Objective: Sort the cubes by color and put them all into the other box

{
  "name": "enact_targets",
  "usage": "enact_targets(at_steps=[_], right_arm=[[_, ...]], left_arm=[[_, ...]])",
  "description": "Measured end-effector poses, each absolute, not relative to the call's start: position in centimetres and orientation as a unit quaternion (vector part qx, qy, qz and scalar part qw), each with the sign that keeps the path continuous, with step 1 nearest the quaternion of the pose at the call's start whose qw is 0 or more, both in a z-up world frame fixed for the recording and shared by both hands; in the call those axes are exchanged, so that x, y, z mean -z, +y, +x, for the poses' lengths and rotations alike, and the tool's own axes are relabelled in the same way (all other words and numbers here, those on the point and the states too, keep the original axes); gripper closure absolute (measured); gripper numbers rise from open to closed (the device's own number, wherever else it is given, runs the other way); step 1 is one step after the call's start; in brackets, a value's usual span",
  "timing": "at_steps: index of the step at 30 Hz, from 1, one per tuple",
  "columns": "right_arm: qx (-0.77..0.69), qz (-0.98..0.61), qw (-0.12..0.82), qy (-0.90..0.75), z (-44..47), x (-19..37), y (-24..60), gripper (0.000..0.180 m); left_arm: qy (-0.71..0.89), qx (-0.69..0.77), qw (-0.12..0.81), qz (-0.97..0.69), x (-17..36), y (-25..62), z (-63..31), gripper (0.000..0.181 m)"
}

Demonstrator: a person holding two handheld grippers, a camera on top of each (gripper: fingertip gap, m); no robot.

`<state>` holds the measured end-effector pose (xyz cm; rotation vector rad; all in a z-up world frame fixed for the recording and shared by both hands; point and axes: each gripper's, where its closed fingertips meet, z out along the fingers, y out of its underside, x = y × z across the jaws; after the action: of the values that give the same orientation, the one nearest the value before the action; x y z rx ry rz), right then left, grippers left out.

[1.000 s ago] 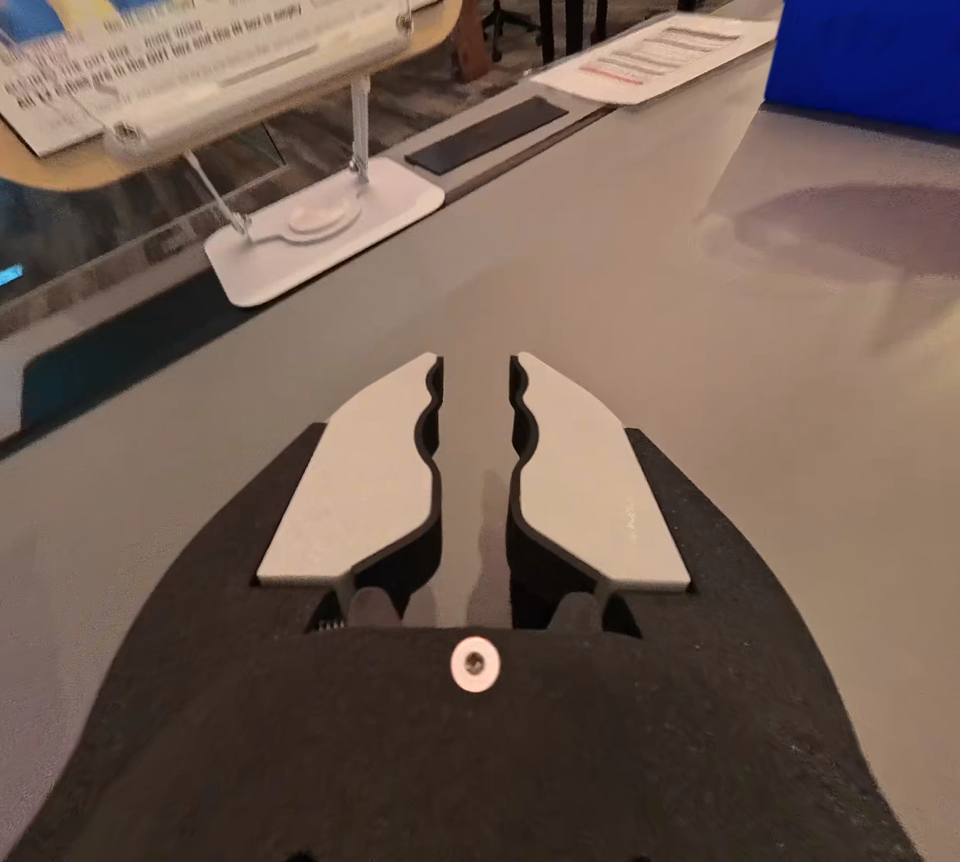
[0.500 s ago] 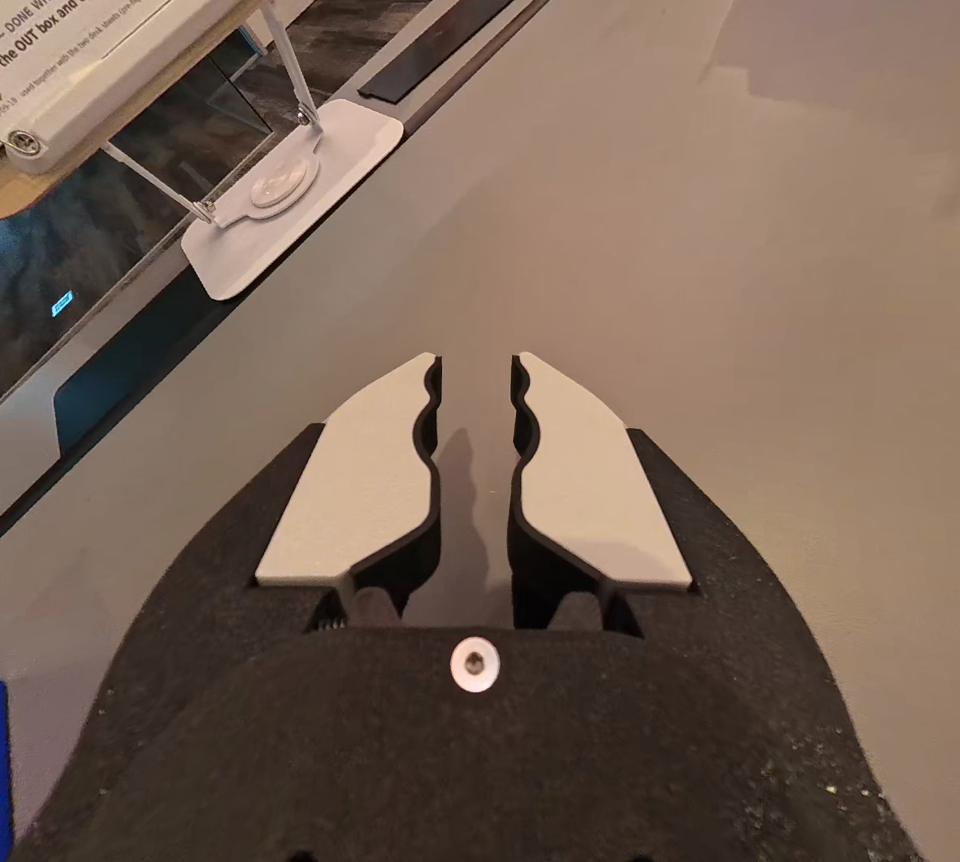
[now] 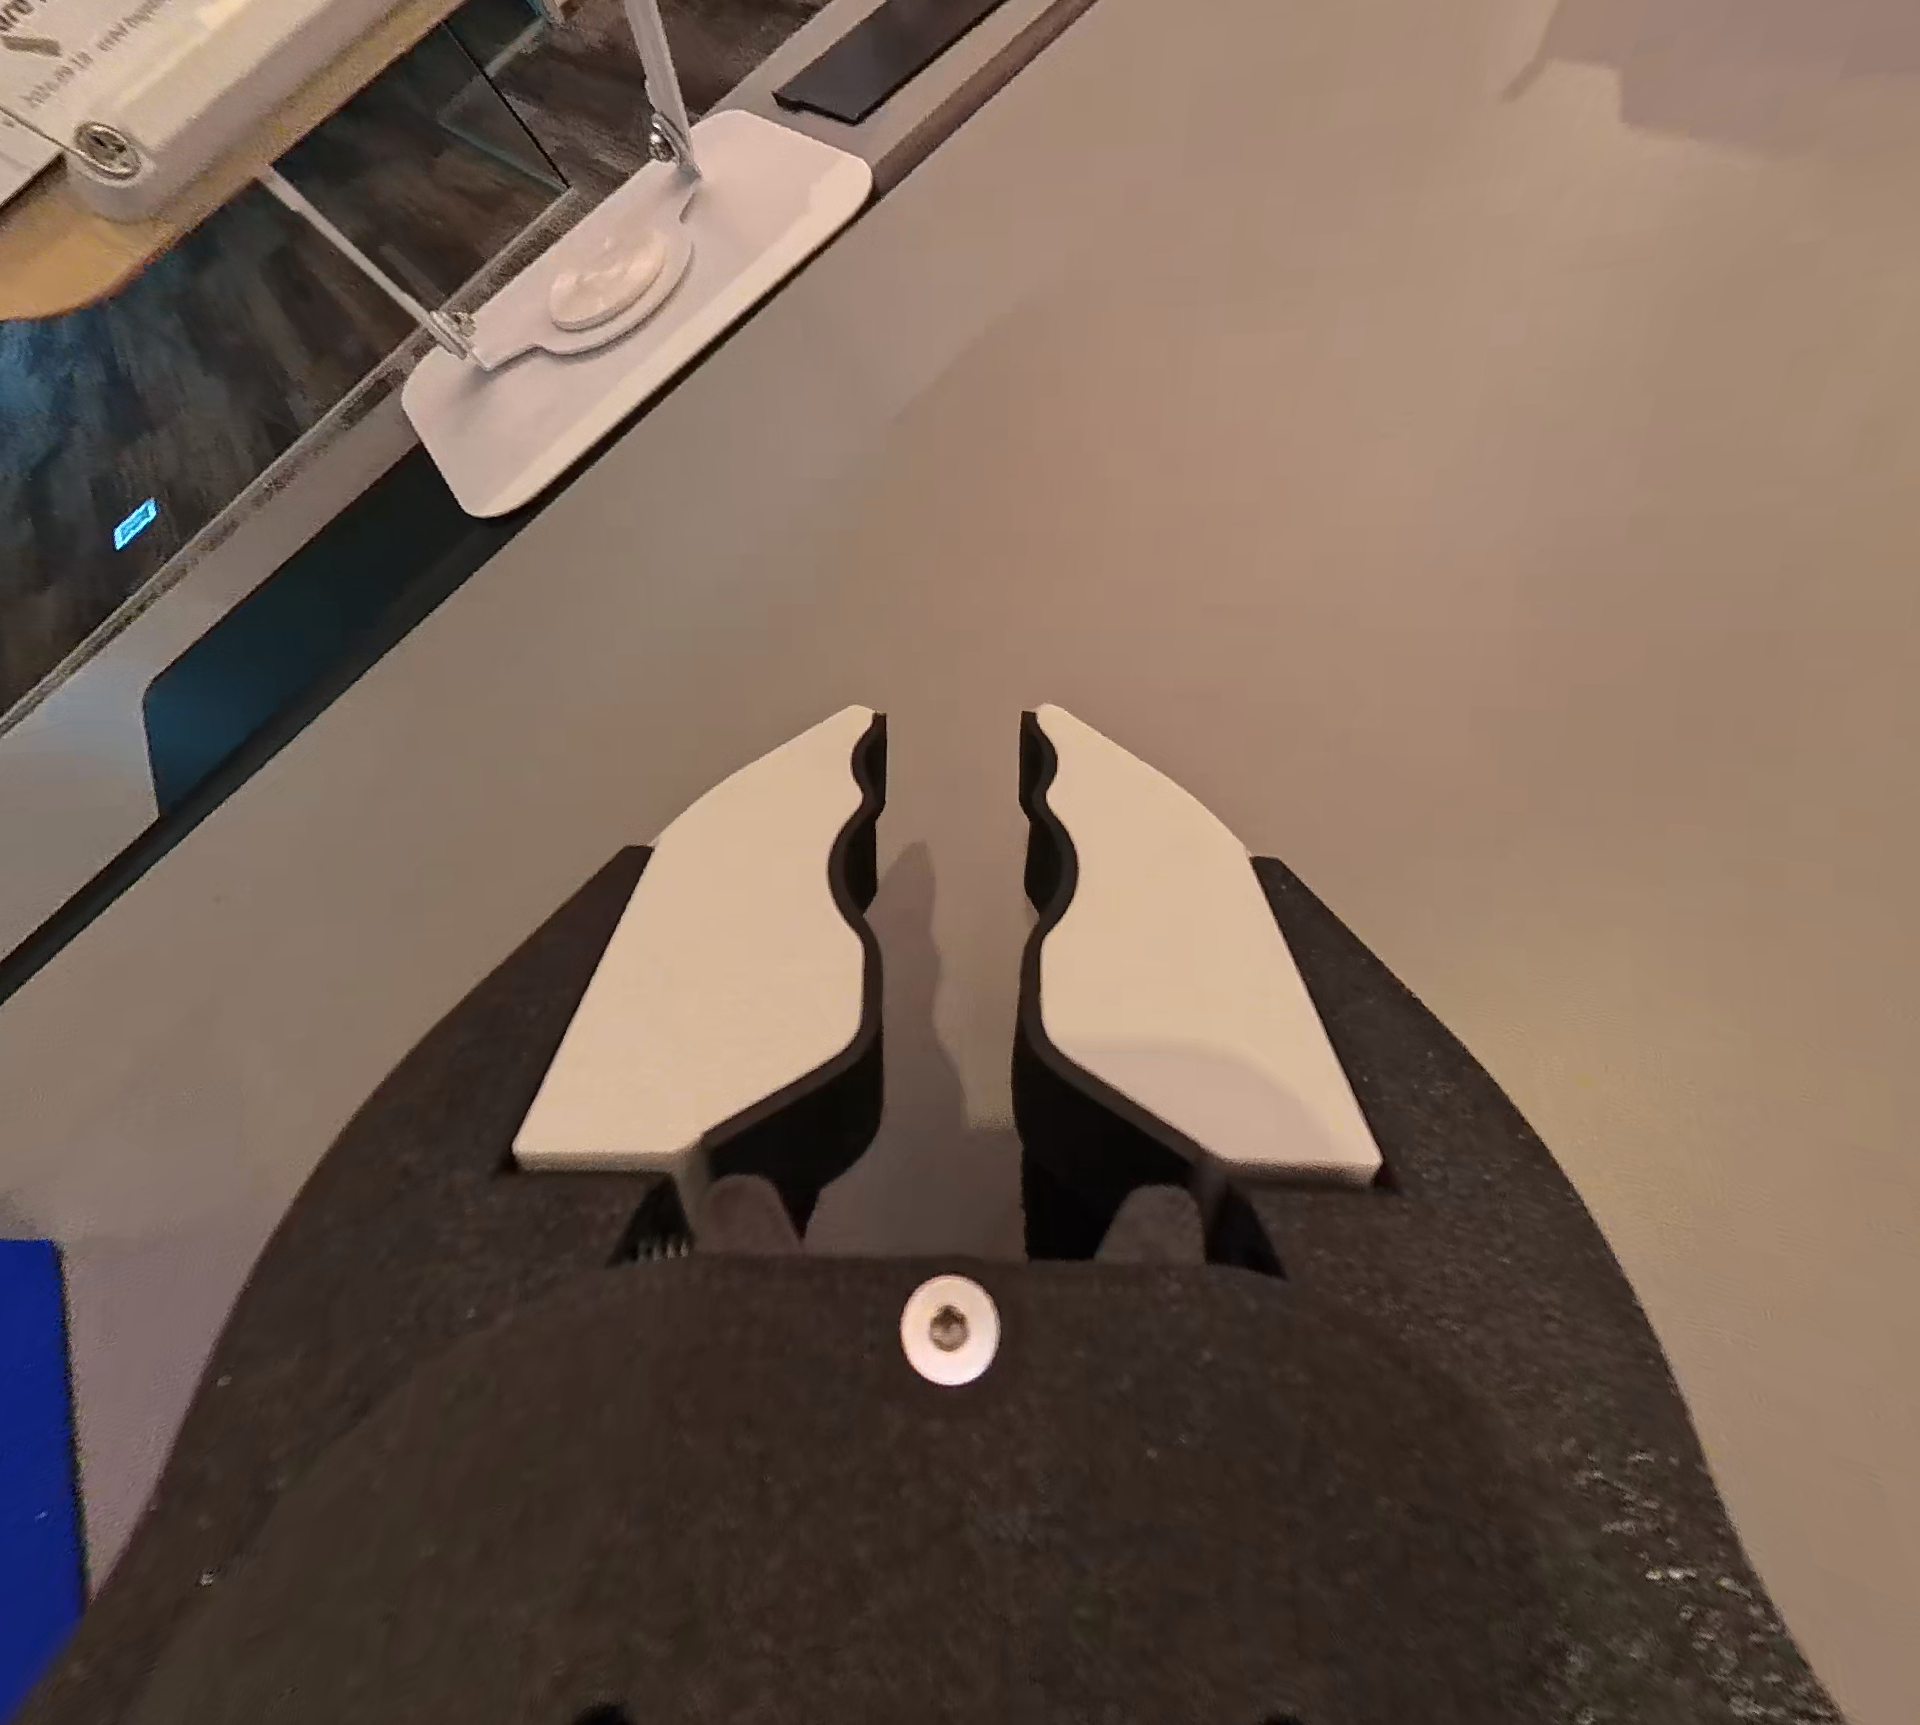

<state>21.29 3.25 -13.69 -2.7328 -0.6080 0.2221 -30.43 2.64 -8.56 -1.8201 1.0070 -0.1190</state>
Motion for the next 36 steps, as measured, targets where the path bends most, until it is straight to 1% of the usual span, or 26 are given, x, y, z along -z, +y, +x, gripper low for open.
enact_targets(at_steps=[3,7,9,13,17,29,32,34,36], right_arm=[[-0.037,-0.949,0.168,-0.265,22.6,14.0,2.3,0.146],[-0.042,-0.932,0.2,-0.298,22.0,14.2,3.1,0.156],[-0.051,-0.929,0.207,-0.303,21.6,14.2,3.6,0.159],[-0.043,-0.929,0.191,-0.315,21.5,14.7,4.2,0.159],[-0.052,-0.925,0.19,-0.325,20.6,14.8,5.1,0.167],[-0.047,-0.921,0.201,-0.331,18.8,14.4,7.9,0.168],[-0.051,-0.923,0.204,-0.323,18.9,14.1,7.7,0.16],[-0.039,-0.924,0.214,-0.314,19.6,12.6,7.3,0.158],[-0.049,-0.92,0.253,-0.295,19.7,9.5,6.8,0.157]], left_arm=[[0.408,0.046,0.506,-0.759,8.5,2.8,-30.8,0.158],[0.417,0.017,0.499,-0.76,9.2,3.0,-31.3,0.158],[0.415,0.014,0.499,-0.761,9.1,2.9,-31.3,0.158],[0.408,0.014,0.5,-0.764,9.2,2.7,-31.3,0.159],[0.405,0.004,0.495,-0.769,9.7,2.7,-31.8,0.159],[0.405,-0.009,0.485,-0.775,10.3,2.9,-32.2,0.16],[0.408,-0.013,0.485,-0.773,10.3,2.9,-32.2,0.16],[0.408,-0.013,0.488,-0.772,10.1,2.8,-32.3,0.16],[0.407,-0.012,0.493,-0.769,9.7,2.7,-32.3,0.16]])
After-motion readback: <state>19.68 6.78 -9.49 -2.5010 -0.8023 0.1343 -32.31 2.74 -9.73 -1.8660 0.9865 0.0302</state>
